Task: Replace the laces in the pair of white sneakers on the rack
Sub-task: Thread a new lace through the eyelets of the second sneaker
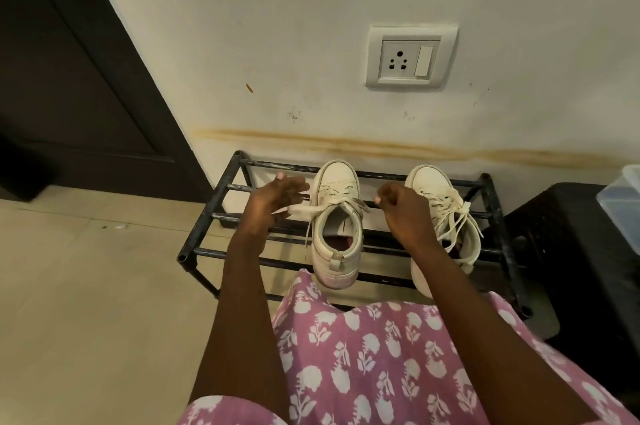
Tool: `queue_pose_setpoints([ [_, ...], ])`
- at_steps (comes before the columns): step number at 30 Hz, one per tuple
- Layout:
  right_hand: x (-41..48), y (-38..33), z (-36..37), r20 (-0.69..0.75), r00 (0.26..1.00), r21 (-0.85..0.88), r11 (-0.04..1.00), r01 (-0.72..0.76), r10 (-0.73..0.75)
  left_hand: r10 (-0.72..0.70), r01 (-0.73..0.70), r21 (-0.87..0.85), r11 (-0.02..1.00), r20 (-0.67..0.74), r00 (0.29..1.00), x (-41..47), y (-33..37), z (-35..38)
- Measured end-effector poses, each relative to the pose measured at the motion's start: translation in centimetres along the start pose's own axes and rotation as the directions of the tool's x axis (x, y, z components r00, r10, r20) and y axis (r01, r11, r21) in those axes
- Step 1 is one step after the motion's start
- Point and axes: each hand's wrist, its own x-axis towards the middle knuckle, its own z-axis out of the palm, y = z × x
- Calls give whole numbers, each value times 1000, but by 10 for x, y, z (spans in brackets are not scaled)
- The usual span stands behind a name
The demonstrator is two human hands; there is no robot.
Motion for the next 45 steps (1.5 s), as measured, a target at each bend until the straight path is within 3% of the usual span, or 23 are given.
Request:
queue_pose_setpoints([
  [2,0,1,1,21,997,30,997,-71,70,18,-14,112,994,-42,999,4,-6,4],
  [6,-5,-1,8,213,961,222,949,-224,177,82,-105,290,951,91,992,3,-25,13],
  [9,-11,-1,9,261,952,368,894,-254,163,109,-118,280,953,47,993,4,-32,12],
  [14,-10,-5,-3,328,939,237,953,-188,103,34,-22,367,930,-25,999,8,-36,11],
  [17,-6,-10,-20,410,910,385,892,-236,64,-35,57,360,931,-68,997,13,-29,3],
  [19,-2,-12,-33,479,877,432,858,-278,43,-81,98,300,949,-67,994,16,-25,-3],
  [21,2,-12,-45,557,830,375,879,-294,40,-108,122,158,980,-95,990,15,-17,-1],
  [24,5,-13,-58,671,741,336,880,-337,27,-68,49,-145,988,-127,990,15,0,7],
  [26,6,-14,-62,702,712,415,822,-390,-17,-29,5,-280,960,-80,996,19,9,16],
  [29,6,-19,-59,635,769,625,634,-455,-75,-7,8,-425,905,3,1000,23,19,27],
  [31,7,-22,-53,518,852,707,598,-377,-74,14,4,-436,900,40,999,26,23,32],
  [34,11,-30,-43,341,936,665,726,-176,-86,25,-15,-292,956,29,999,27,24,42],
  [37,15,-39,-36,249,963,578,813,-62,-103,1,12,-278,960,45,999,27,27,52],
  [42,19,-56,-29,183,970,533,845,42,-163,12,14,-357,934,71,997,26,33,59],
  [45,19,-61,-28,173,967,507,859,75,-187,55,-32,-227,973,94,994,25,30,59],
])
